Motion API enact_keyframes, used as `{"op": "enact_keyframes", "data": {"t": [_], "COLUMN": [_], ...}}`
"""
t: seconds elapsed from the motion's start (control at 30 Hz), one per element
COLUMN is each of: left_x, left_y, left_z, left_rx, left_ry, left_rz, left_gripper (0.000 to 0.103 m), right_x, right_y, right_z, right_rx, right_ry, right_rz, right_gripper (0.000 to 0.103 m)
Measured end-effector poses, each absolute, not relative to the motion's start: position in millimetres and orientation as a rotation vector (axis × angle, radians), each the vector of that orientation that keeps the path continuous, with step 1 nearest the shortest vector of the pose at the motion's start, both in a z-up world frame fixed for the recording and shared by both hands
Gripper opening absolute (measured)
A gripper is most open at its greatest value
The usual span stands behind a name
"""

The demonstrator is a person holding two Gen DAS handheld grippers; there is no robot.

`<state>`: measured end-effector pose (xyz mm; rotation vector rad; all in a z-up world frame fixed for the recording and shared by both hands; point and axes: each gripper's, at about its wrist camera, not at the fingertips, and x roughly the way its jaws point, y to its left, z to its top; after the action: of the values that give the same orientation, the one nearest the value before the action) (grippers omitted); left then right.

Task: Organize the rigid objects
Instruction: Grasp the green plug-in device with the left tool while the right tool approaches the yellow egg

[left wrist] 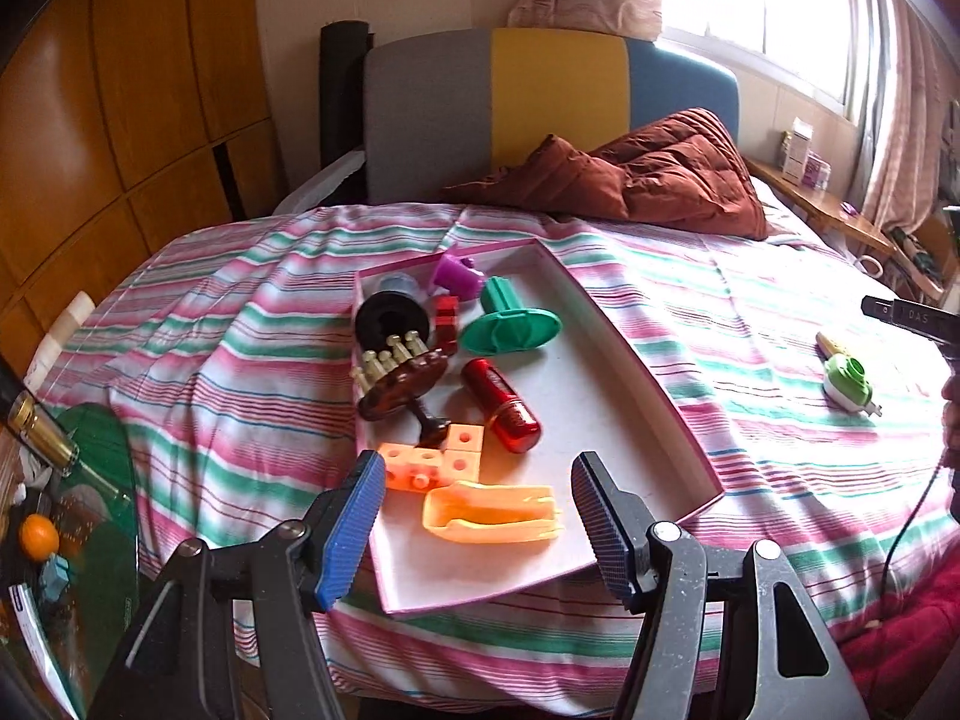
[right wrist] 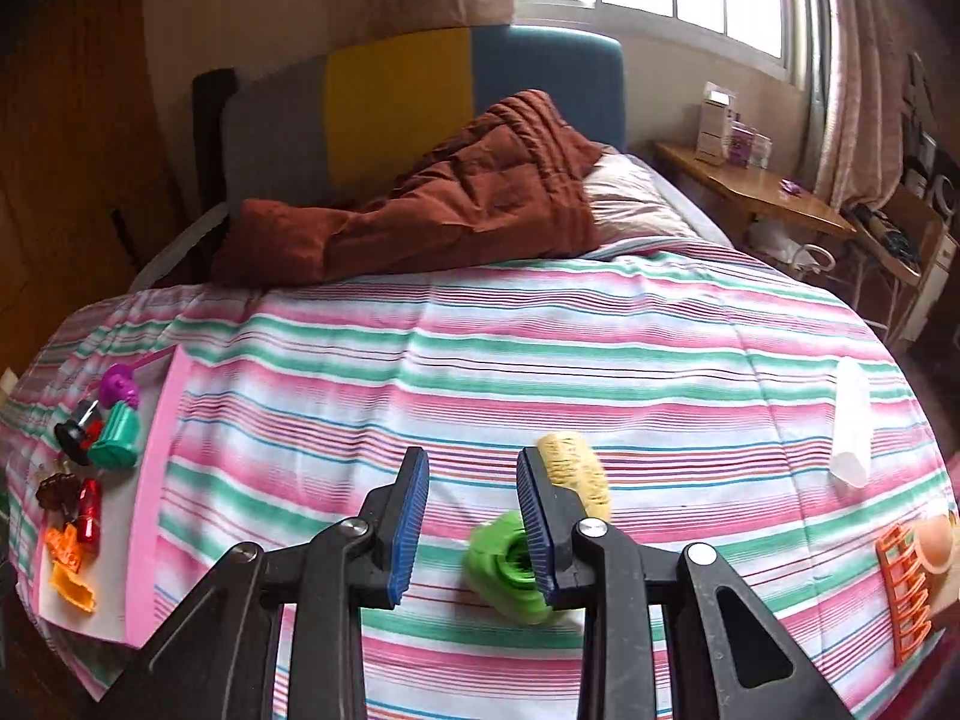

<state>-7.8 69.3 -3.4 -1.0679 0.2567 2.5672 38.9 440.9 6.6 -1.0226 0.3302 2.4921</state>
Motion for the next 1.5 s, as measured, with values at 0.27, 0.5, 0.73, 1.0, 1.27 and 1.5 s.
{"op": "enact_keyframes", "data": {"t": [0.27,0.5,0.73,1.0,1.27,1.5], "left_x": [-4,-7,-3,2,-8,-15], "left_y": [120,182,251,328,332,318], "left_z": [-1,-6,-18,-38,-50,-49], "left_rx": [-1.046,-1.070,-1.103,-1.171,-1.224,-1.211], "left_ry": [0.331,0.335,0.352,0.324,0.294,0.299], "left_rz": [2.444,2.272,2.101,1.882,1.900,1.953], "left_gripper": [0.067,0.067,0.068,0.068,0.068,0.072], "right_x": [77,97,98,95,75,53], "right_y": [516,535,540,545,544,513], "right_z": [-17,-19,-20,-27,-77,-71], "right_rx": [-0.924,-0.879,-0.886,-0.956,-1.171,-1.303], "right_ry": [0.723,0.900,0.969,1.034,1.457,1.484], "right_rz": [2.258,2.175,2.160,2.160,2.131,2.268], "right_gripper": [0.030,0.030,0.030,0.030,0.032,0.033]}}
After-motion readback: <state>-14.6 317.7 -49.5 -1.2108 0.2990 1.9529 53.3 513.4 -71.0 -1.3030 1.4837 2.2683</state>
